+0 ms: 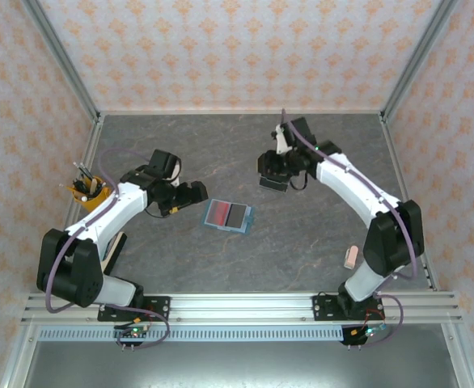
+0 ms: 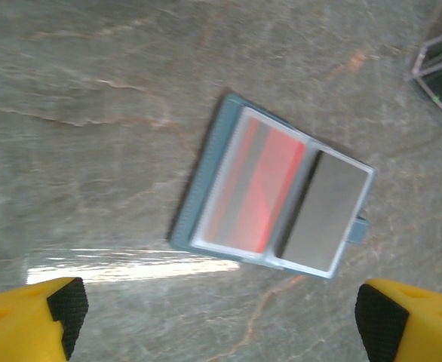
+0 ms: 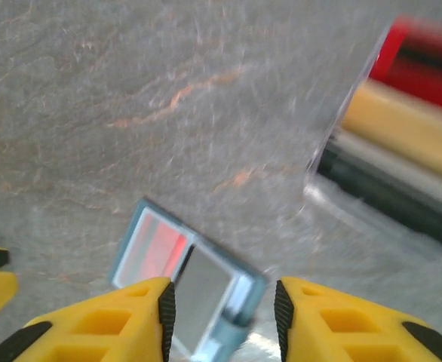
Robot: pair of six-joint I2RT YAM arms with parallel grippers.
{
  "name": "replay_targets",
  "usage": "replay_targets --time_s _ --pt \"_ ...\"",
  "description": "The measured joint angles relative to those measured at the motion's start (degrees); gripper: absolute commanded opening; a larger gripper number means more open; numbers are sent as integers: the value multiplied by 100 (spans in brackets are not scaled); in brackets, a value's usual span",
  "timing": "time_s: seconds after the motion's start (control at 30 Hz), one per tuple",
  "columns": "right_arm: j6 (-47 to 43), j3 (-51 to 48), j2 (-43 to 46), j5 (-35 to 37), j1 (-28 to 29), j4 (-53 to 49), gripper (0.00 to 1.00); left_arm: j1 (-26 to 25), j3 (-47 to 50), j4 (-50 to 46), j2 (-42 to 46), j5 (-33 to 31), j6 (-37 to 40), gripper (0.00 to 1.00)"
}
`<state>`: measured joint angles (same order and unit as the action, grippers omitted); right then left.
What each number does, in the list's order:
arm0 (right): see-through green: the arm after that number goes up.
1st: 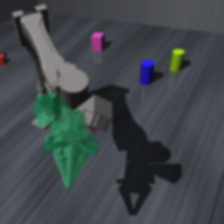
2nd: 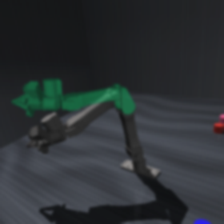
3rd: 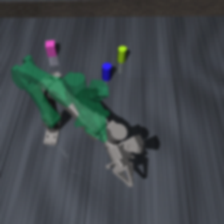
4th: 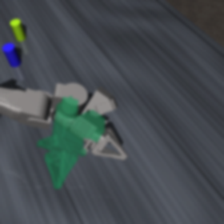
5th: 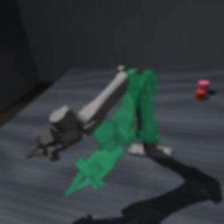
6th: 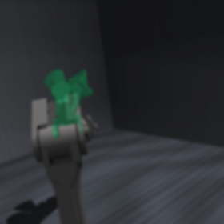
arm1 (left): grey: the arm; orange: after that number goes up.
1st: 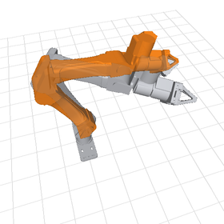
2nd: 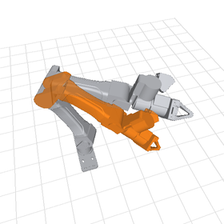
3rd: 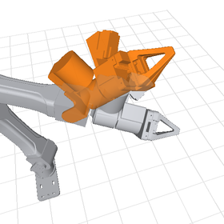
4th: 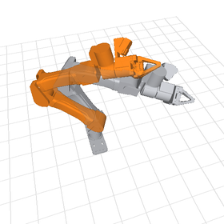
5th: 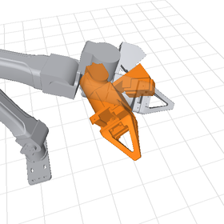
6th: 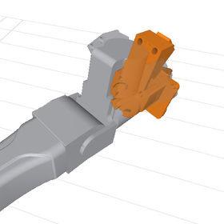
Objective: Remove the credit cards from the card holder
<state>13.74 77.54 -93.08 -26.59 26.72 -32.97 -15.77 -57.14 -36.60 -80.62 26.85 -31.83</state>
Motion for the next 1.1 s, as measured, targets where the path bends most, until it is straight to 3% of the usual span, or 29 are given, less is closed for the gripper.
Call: replay_targets --time_s 0.3,0.63,1.1 --pt "2020 -1294 -107 11 960 1113 34 -570 0 758 -833 514 -323 79" --pt "3027 -1537 -876 -201 1091 1886 27 -734 -61 1285 -1547 874 -658 38" --pt "3246 -1587 -1198 -249 1102 1958 26 -789 -293 1493 -2087 1027 -719 29"
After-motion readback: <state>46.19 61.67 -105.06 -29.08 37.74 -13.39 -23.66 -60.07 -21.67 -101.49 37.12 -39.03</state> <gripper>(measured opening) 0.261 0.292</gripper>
